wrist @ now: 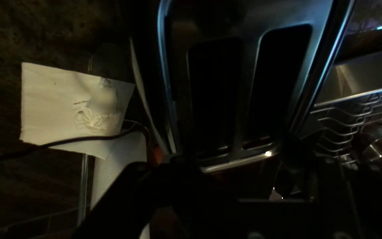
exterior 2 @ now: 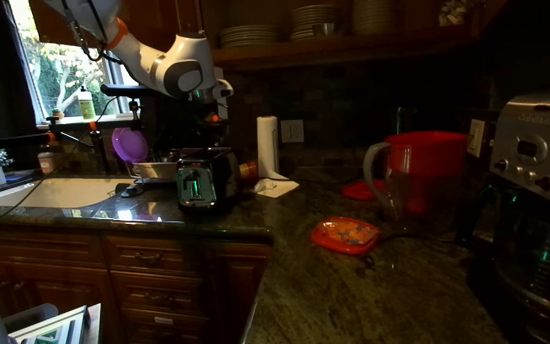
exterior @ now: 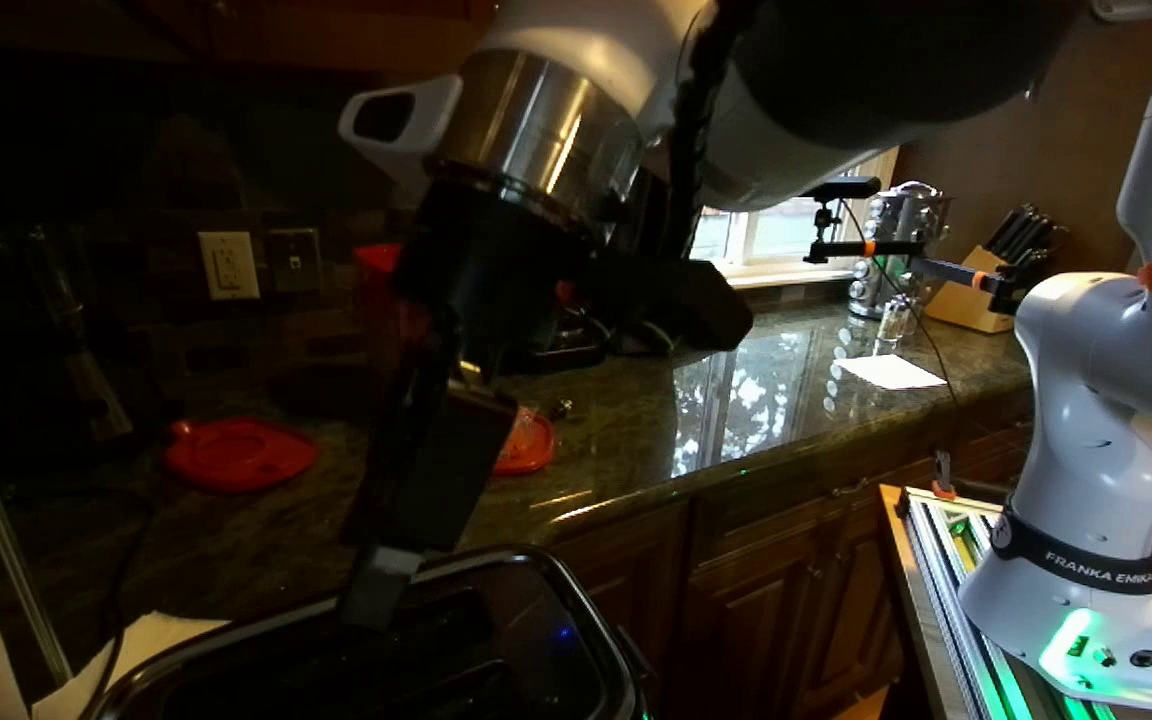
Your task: Move the toaster to the left of the counter
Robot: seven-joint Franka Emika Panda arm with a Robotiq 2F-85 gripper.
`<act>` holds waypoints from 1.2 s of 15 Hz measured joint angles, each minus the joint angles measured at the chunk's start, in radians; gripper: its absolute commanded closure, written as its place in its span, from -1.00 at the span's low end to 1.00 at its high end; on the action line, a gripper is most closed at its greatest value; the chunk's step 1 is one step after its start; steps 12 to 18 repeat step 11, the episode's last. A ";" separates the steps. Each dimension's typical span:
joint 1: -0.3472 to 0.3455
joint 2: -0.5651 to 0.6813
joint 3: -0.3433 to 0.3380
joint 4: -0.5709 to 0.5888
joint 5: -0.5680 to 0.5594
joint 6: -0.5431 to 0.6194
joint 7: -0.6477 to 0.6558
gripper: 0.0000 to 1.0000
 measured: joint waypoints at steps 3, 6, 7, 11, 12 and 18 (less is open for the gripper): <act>-0.004 -0.038 -0.039 -0.020 -0.088 0.037 0.133 -1.00; -0.024 -0.068 -0.087 -0.065 -0.232 0.058 0.301 -0.99; -0.035 -0.079 -0.102 -0.085 -0.288 0.061 0.355 -1.00; -0.100 -0.136 -0.145 -0.181 -0.508 0.103 0.586 -1.00; -0.100 -0.136 -0.145 -0.181 -0.508 0.103 0.586 -1.00; -0.100 -0.136 -0.145 -0.181 -0.508 0.103 0.586 -1.00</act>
